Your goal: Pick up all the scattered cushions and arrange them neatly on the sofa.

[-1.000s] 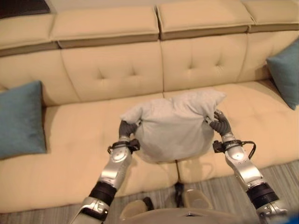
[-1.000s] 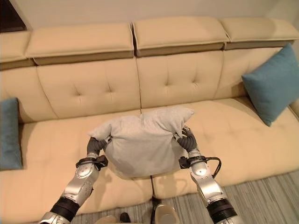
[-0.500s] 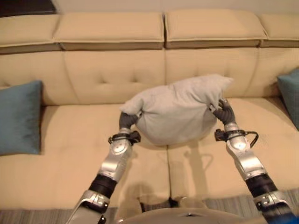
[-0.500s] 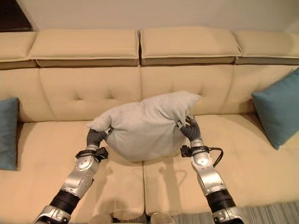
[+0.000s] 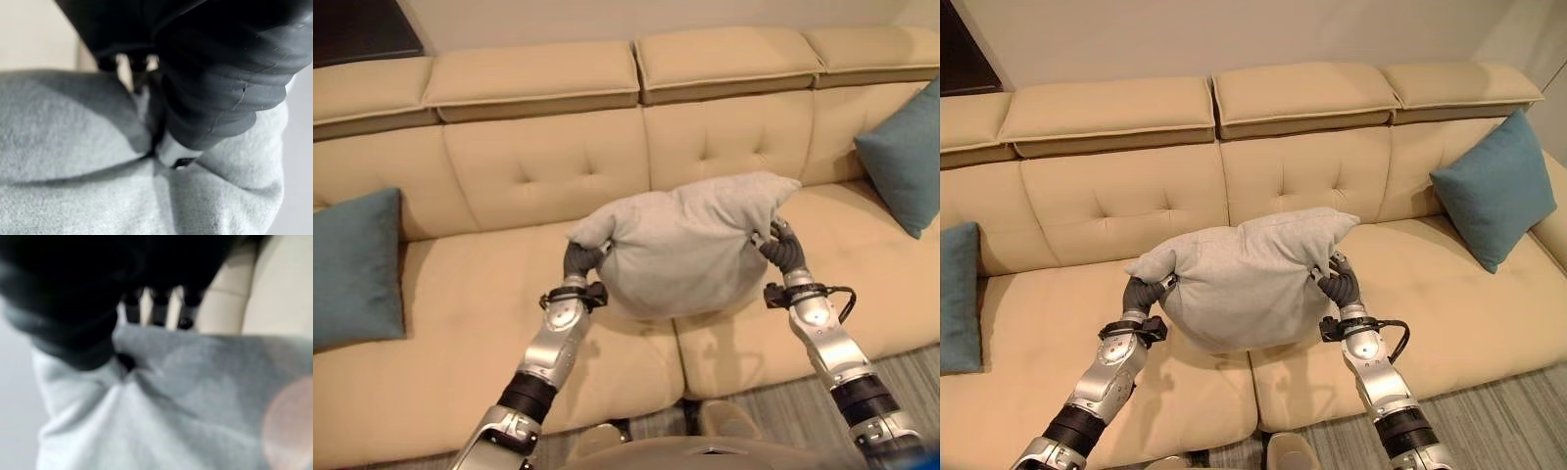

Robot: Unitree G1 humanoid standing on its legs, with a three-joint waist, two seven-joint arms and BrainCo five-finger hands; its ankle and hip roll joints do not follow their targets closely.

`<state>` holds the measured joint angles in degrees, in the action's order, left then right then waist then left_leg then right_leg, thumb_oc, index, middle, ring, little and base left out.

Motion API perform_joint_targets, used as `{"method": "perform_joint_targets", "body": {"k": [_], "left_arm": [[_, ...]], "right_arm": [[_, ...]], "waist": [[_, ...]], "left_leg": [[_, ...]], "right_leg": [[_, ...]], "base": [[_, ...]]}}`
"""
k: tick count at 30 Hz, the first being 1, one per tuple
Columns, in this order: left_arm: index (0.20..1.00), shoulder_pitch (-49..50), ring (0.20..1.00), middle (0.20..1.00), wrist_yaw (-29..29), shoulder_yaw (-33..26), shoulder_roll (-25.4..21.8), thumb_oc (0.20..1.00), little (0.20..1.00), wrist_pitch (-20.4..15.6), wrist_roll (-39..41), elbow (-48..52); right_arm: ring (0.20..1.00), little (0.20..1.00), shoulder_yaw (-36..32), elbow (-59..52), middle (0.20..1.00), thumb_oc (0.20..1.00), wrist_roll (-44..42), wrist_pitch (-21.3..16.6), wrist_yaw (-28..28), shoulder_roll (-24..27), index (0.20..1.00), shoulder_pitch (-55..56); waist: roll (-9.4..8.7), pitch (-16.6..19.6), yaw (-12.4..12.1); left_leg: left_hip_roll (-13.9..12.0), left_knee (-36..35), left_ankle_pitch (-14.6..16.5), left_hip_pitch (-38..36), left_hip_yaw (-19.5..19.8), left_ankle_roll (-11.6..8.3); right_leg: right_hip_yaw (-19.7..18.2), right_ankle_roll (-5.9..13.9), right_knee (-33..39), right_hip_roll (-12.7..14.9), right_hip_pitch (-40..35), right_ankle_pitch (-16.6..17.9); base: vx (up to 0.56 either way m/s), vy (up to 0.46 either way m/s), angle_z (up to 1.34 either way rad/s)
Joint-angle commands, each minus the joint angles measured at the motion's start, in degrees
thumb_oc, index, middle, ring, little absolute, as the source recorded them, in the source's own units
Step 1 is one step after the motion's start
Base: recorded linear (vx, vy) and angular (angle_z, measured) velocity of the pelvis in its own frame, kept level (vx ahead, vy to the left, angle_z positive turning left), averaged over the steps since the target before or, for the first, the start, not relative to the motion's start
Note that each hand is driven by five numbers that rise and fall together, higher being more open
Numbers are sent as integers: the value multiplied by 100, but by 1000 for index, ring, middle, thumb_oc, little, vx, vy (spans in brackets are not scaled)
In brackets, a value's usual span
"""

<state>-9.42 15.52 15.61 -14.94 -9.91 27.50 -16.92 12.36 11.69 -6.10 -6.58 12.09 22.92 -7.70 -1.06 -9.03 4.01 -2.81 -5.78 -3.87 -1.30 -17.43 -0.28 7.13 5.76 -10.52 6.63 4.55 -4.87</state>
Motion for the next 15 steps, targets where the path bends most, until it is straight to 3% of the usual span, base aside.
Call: {"method": "perform_joint_targets", "body": {"k": [1,9,13,15], "left_arm": [[200,-173,200,200,-214,154,162,200,200,-454,-123,392],[200,-8,200,200,-323,101,218,200,200,-373,-62,419],[200,-143,200,200,-398,196,225,200,200,-412,-18,413],[200,-206,200,200,-392,252,236,200,200,-428,16,425]], "right_arm": [[200,200,154,-443,200,200,59,-593,-131,-277,200,-243],[200,200,19,-531,200,200,-16,-593,-225,-214,200,-3],[200,200,-71,-550,200,200,-131,-646,-198,-134,200,38],[200,200,-72,-552,200,200,-136,-665,-150,-113,200,-4]], "waist": [[-224,583,-85],[-229,608,-48],[-365,351,-53],[-354,325,-48]], "left_leg": [[18,257,209,-162,130,-319],[-56,165,109,-259,315,-412],[-79,1243,281,344,519,-559],[-49,1272,326,458,579,-550]], "right_leg": [[217,367,898,-48,-450,556],[369,247,1209,-200,-773,478],[487,125,1223,-172,-763,449],[556,142,1179,-166,-735,452]], "base": [[66,-116,12],[5,-83,11],[-94,-88,37],[-21,9,32]]}}
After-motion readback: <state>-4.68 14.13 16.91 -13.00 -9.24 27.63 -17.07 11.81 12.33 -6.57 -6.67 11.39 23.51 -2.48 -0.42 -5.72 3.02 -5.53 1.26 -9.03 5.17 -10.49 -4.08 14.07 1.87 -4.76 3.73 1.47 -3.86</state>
